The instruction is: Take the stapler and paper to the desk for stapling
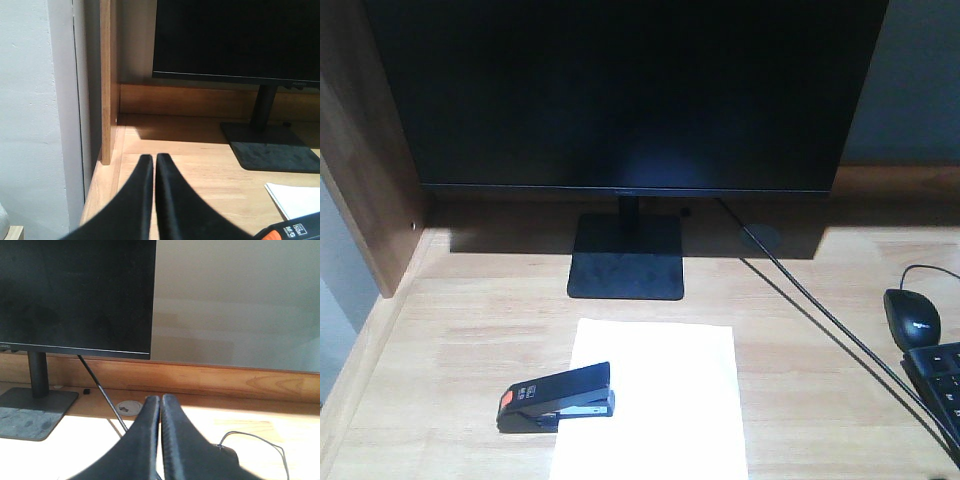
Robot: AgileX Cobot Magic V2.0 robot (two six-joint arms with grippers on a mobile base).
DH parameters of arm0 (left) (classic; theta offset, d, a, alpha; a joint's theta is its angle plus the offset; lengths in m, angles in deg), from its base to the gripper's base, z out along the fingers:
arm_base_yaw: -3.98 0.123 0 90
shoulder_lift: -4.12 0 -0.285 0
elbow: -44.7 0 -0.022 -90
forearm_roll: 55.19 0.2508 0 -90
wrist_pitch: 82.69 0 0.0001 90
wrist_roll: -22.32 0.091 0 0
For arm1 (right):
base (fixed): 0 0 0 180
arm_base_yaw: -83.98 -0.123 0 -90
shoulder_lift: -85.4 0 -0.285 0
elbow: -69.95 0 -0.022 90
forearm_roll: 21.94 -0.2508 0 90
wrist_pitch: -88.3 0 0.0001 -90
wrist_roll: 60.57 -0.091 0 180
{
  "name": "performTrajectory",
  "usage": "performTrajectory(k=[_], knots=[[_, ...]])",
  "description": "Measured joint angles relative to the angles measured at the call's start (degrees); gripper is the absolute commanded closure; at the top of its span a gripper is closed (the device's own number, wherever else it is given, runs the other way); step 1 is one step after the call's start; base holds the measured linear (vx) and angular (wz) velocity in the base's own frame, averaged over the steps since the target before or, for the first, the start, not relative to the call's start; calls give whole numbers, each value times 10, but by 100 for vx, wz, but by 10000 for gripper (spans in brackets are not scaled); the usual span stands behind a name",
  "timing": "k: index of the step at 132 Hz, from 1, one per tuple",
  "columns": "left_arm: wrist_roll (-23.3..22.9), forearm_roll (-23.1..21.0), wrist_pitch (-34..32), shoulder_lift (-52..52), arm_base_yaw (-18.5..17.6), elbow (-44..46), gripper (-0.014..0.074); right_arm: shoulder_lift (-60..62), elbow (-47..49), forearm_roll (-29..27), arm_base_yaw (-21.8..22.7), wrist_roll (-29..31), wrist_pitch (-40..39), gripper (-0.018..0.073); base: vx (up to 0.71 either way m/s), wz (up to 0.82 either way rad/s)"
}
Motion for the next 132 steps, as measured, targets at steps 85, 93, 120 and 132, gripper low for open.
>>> performTrajectory(k=[85,93,120,132], knots=[[0,0,0,0,0,0,603,0,0,1,0,-1,0,565,0,0],[0,0,0,0,0,0,603,0,0,1,0,-1,0,565,0,0],[0,0,0,0,0,0,603,0,0,1,0,-1,0,565,0,0],[0,0,0,0,0,0,603,0,0,1,0,-1,0,565,0,0]])
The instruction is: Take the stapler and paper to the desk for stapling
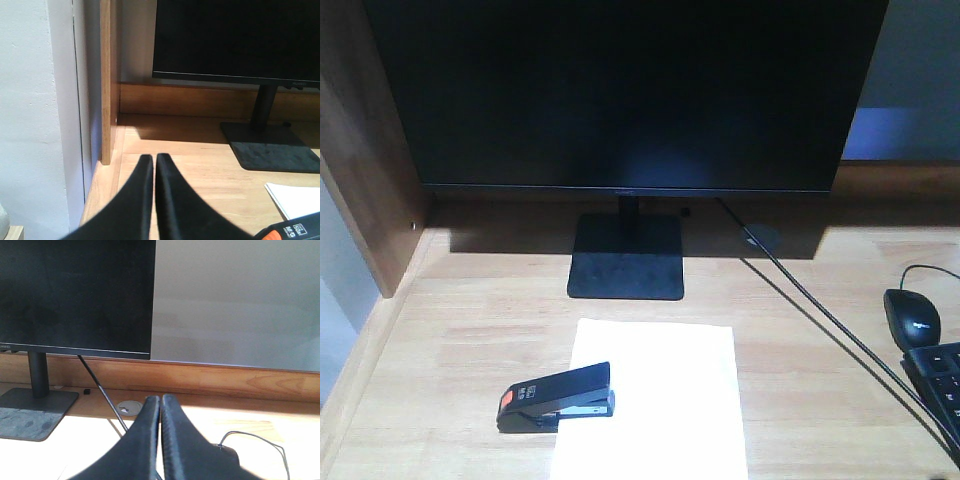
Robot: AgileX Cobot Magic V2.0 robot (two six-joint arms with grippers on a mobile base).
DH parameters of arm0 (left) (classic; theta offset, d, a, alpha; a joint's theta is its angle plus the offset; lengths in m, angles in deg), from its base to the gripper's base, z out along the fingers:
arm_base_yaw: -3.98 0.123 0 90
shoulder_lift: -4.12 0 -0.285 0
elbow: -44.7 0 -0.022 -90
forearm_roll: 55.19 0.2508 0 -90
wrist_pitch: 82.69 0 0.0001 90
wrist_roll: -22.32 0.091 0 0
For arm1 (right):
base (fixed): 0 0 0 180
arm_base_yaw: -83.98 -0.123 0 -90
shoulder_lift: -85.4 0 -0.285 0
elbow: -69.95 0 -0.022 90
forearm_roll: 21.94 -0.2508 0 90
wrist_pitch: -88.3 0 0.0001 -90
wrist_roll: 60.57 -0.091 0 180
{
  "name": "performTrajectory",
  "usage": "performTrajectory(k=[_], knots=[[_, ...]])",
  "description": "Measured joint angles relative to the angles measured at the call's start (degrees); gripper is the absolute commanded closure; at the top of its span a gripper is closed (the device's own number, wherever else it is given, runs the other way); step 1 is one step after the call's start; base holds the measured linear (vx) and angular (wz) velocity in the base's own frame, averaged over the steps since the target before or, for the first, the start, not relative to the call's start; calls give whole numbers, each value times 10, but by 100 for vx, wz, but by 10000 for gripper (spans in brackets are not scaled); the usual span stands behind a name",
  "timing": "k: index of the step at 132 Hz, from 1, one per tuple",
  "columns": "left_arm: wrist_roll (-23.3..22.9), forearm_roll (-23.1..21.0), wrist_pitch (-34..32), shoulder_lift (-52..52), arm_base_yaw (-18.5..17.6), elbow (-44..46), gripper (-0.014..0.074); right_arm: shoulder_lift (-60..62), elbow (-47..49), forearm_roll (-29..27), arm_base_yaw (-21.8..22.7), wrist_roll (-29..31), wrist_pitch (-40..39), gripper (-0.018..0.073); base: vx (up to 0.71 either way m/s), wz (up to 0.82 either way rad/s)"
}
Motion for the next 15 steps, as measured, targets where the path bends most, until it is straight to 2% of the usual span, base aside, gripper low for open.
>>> performTrajectory(k=[15], knots=[[0,0,0,0,0,0,603,0,0,0,0,0,0,565,0,0]])
